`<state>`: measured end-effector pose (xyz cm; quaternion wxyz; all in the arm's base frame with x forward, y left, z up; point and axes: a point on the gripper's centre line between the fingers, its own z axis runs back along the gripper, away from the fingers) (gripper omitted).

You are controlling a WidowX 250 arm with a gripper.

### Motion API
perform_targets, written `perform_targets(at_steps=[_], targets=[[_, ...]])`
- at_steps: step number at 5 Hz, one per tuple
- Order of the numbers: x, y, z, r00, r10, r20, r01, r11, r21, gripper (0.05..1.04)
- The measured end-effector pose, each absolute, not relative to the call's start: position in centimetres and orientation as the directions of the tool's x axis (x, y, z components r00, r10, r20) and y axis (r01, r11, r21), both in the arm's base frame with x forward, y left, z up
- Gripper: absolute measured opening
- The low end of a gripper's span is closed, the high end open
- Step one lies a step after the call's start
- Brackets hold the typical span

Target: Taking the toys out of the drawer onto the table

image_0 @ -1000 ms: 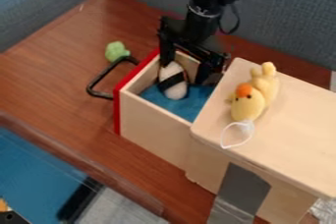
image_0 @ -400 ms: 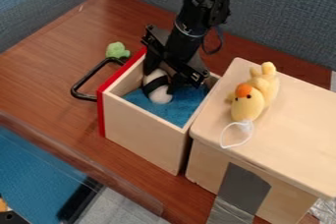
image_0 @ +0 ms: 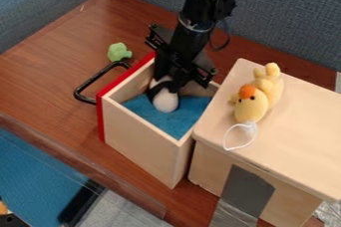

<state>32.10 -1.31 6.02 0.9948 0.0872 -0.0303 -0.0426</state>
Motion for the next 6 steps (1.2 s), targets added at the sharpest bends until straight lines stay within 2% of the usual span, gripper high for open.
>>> perform_targets(at_steps=[1, 2, 3, 4, 5, 6], targets=[[33.2, -0.8, 8.4, 0.994, -0.021, 0.105, 0.011, 0.995, 0.098, 0.151], [33.8, -0.3, 9.9, 0.991, 0.012, 0.132, -0.019, 0.999, 0.05, 0.054], [33.6, 0.8, 11.2, 0.987, 0.038, 0.156, -0.044, 0.998, 0.033, 0.056], [33.3, 1.1, 11.9, 0.984, 0.041, 0.171, -0.042, 0.999, 0.003, 0.104], [32.2, 0.9, 11.2, 0.984, 0.006, 0.175, -0.01, 1.0, 0.021, 0.282], [31.1, -0.2, 10.0, 0.971, -0.108, 0.213, 0.087, 0.991, 0.105, 0.567]])
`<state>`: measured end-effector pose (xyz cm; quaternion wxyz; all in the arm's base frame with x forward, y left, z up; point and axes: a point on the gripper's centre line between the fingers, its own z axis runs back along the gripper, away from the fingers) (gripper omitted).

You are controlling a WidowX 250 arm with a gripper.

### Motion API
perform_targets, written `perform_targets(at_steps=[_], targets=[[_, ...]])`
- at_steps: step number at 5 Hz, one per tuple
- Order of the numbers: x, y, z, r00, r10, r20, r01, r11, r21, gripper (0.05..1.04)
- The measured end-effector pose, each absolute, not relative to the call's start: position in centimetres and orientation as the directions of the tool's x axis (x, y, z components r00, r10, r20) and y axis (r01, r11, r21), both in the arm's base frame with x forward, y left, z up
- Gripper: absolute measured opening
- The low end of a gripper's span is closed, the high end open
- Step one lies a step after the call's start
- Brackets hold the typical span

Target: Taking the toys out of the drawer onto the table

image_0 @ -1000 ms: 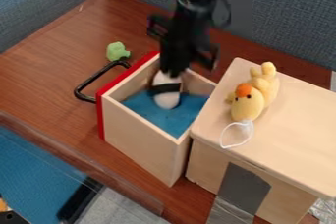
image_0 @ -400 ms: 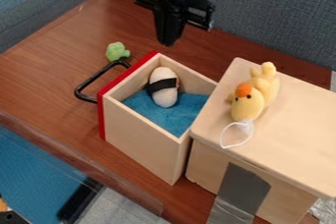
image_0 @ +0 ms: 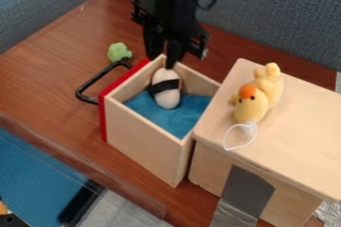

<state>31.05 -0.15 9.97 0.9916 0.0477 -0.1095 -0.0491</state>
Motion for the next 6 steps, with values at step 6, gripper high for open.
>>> perform_targets(at_steps=[6], targets=[[32.3, -1.5, 5.3, 0.94, -0.285, 0.19, 0.22, 0.927, 0.302, 1.001]])
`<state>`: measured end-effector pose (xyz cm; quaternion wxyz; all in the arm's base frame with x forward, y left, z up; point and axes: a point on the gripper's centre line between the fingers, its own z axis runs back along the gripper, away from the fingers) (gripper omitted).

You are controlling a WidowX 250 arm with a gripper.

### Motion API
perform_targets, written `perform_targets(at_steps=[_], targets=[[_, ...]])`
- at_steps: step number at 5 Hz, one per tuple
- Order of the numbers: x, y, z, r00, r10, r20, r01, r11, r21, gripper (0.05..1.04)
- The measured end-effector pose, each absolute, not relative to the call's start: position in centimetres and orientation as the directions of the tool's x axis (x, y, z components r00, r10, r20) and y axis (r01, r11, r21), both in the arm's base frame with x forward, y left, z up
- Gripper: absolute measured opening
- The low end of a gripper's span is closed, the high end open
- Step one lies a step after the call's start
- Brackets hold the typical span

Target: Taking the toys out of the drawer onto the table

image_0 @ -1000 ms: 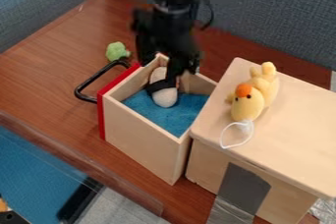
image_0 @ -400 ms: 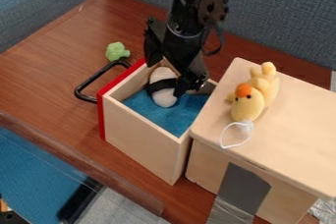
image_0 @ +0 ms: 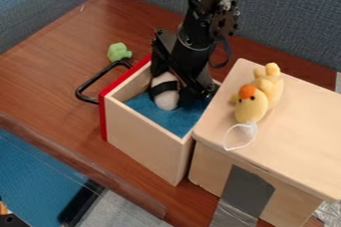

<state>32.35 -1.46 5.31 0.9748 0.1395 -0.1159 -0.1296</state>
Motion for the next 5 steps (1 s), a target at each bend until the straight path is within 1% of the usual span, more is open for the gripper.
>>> perform_targets(at_steps=[1, 2, 3, 5], targets=[[32.3, -1.68, 4.0, 0.948, -0.285, 0.144, 0.236, 0.929, 0.285, 0.952], [32.22, -1.64, 3.79, 0.948, -0.287, 0.135, 0.241, 0.928, 0.284, 0.748], [32.03, -1.55, 3.72, 0.949, -0.289, 0.124, 0.245, 0.926, 0.286, 0.692], [31.9, -1.4, 4.29, 0.95, -0.284, 0.132, 0.235, 0.926, 0.297, 0.687]])
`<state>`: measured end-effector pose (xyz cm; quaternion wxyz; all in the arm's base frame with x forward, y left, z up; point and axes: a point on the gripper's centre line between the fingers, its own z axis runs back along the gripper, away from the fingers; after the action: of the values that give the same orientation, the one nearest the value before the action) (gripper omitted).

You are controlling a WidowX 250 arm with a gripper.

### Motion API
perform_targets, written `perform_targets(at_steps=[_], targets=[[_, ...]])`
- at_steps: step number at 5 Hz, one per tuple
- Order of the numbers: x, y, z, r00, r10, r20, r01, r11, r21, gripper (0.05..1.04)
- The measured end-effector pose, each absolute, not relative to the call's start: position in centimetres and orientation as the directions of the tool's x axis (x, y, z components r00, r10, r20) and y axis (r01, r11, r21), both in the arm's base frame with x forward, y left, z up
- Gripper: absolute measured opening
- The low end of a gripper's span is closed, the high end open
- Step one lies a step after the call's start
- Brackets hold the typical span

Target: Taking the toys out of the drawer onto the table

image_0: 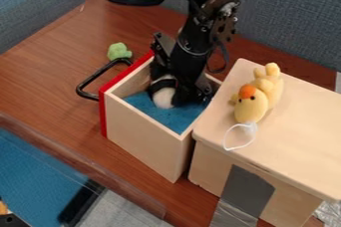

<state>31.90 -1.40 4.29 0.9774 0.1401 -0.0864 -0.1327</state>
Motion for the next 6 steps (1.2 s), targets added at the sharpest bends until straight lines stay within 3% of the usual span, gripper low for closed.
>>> perform_targets(at_steps=[1, 3, 4, 5, 6], targets=[[31.8, -1.4, 5.2, 0.953, -0.267, 0.145, 0.217, 0.933, 0.289, 0.686], [32.4, 1.2, 12.0, 0.949, -0.108, 0.296, 0.047, 0.977, 0.206, 0.686], [32.4, 4.1, 13.3, 0.952, 0.008, 0.307, -0.061, 0.985, 0.164, 0.686], [34.0, 7.5, 13.7, 0.937, 0.121, 0.328, -0.176, 0.974, 0.143, 0.685], [36.2, 8.7, 11.7, 0.945, 0.158, 0.285, -0.206, 0.968, 0.145, 0.685]])
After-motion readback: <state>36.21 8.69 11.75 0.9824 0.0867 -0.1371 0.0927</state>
